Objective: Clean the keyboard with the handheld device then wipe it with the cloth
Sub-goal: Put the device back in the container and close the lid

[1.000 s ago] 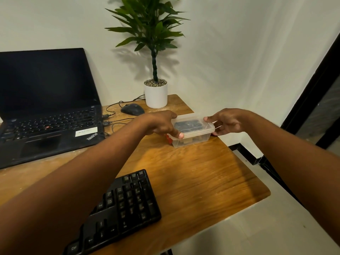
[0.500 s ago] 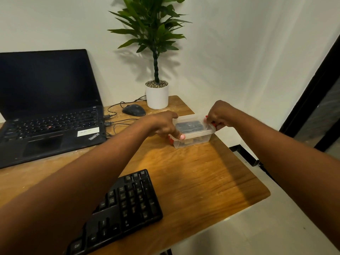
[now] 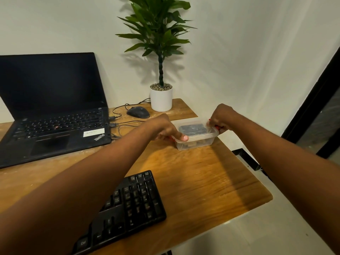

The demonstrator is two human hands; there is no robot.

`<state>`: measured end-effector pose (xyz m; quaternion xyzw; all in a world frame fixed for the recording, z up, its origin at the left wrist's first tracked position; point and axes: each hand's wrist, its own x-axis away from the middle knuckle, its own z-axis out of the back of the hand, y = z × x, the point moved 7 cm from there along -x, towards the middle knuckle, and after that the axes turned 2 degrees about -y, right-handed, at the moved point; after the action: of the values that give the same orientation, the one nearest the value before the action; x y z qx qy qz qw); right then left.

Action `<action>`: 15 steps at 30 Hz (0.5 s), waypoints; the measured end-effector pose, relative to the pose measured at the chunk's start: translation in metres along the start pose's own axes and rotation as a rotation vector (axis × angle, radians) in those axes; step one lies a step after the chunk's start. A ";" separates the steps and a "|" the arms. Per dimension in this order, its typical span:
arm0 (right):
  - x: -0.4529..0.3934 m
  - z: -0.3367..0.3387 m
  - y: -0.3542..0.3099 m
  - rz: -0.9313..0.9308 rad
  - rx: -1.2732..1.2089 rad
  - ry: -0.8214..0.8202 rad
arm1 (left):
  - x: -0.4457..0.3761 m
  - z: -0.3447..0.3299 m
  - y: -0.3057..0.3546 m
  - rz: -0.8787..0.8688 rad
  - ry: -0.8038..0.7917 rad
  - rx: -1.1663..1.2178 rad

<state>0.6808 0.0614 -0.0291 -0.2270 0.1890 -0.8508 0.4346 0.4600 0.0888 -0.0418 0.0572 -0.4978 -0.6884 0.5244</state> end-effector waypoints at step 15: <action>-0.004 -0.005 0.000 -0.028 0.012 -0.034 | 0.014 -0.010 0.037 -0.063 0.142 -0.492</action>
<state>0.6807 0.0655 -0.0342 -0.2415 0.1732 -0.8540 0.4270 0.4842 0.0739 -0.0131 -0.0083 -0.2754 -0.7989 0.5346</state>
